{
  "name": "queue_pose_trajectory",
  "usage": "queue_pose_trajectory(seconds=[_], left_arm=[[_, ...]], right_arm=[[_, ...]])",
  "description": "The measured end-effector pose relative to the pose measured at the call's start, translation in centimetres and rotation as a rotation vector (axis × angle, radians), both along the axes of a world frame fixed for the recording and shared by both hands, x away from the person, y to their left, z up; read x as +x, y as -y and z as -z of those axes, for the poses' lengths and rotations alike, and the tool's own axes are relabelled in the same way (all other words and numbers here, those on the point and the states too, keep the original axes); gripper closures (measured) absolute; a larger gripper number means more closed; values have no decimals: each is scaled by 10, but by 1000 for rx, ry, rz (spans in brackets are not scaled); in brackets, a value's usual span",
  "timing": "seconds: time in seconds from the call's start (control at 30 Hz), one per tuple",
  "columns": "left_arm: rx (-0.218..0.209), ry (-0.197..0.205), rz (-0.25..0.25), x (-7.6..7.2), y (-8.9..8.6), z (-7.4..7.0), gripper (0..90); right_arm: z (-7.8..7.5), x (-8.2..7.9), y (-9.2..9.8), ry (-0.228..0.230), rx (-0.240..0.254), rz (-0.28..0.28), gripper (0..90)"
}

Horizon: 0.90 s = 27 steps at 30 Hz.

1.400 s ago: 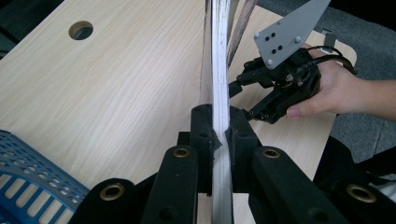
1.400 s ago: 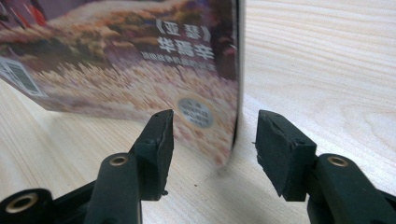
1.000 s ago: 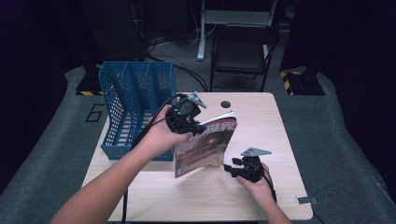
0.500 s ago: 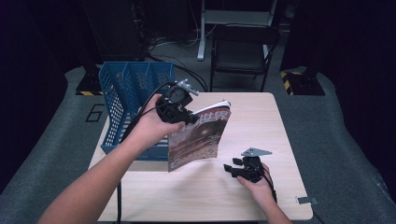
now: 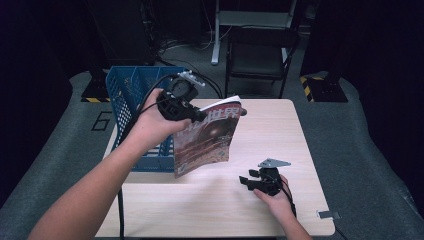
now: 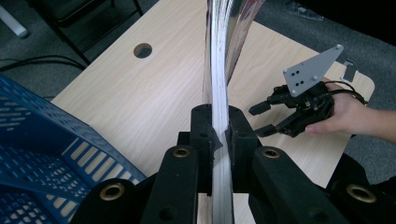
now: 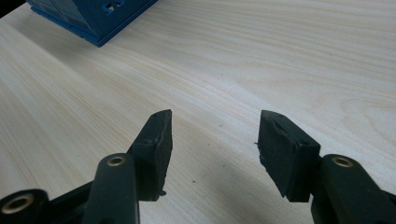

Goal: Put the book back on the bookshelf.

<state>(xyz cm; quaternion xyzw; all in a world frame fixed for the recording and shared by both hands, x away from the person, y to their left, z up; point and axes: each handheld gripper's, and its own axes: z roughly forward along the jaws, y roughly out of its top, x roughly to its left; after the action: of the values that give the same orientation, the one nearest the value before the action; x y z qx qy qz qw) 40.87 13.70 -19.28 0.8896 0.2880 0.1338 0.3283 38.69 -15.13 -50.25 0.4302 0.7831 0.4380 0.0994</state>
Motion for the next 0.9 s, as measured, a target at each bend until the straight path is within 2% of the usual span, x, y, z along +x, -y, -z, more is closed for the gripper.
queue_pose_trajectory(seconds=[0.33,0.5,0.73,0.9], left_arm=[[-8,1,-35,5,-12,-13,838],[-27,-1,-69,9,-20,-17,838],[-19,-1,-117,11,-33,-24,838],[-32,-2,-157,13,-44,-28,838]], right_arm=[[0,0,0,-8,9,3,448],[0,0,0,-10,9,5,447],[0,0,1,0,-6,-6,446],[0,0,0,-7,-3,-1,446]])
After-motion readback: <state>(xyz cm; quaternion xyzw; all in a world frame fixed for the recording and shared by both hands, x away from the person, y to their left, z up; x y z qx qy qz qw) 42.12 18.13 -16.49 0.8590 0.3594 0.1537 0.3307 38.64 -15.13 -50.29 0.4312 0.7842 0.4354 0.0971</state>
